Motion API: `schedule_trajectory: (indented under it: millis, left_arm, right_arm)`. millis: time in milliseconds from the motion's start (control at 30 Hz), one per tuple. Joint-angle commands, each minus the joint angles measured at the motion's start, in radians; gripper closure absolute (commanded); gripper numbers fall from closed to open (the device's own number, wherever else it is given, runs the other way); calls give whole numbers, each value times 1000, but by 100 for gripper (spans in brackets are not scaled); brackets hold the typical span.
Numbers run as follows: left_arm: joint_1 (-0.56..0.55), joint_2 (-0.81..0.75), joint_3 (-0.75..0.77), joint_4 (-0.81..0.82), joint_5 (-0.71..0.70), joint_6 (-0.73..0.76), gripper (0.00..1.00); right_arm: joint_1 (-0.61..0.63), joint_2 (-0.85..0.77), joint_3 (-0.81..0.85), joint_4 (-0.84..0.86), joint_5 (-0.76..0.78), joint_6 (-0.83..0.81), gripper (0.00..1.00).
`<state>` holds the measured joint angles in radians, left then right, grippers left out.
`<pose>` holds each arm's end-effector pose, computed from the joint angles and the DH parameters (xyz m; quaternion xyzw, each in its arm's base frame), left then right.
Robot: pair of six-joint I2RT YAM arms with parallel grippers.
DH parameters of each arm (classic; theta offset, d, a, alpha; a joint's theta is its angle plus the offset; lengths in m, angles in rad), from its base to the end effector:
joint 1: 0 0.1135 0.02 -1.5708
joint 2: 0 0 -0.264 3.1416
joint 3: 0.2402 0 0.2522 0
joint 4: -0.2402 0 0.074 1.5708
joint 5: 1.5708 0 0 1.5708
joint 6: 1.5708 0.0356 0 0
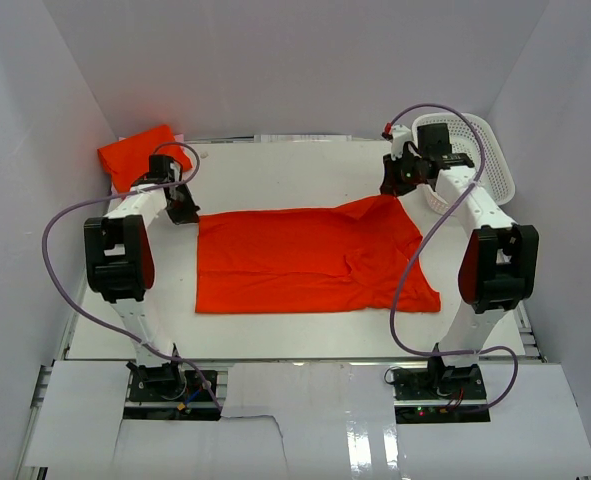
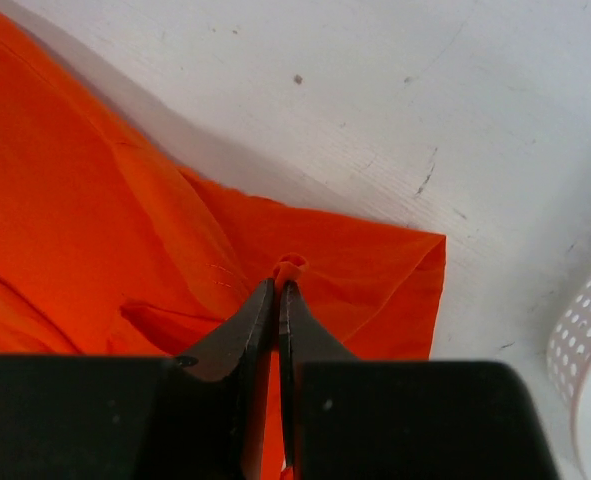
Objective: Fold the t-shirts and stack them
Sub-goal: Fold the other side of the tshirt into a rectangle
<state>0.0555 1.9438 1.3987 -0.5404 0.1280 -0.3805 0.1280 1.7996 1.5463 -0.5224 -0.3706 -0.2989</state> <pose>0.4074 0.0181 0.1869 -0.1945 0.9491 -0.1001 0.2266 0.4036 0.0649 0.2923 -0.2617 0.8706 0.1368 0.3936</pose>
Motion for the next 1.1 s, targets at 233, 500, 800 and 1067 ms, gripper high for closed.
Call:
schedule_trajectory:
  millis: [233,500,800,1067]
  left_arm:
    - [-17,-255,-171,161,-13,8,100]
    - [-26,-328,-248,218,-24,43,100]
    - [-37,-338,-299,221,10,60,100]
    - [-39,-381,-339,226,-16,64,100]
  right_arm:
    - [-33,-74,-77,9,22,3,92]
    - [-60,-92,-110,5,15,10,92]
    - [-68,-123,-135,-5,12,15,92]
    - [-79,-155,-163,-11,6,17,92]
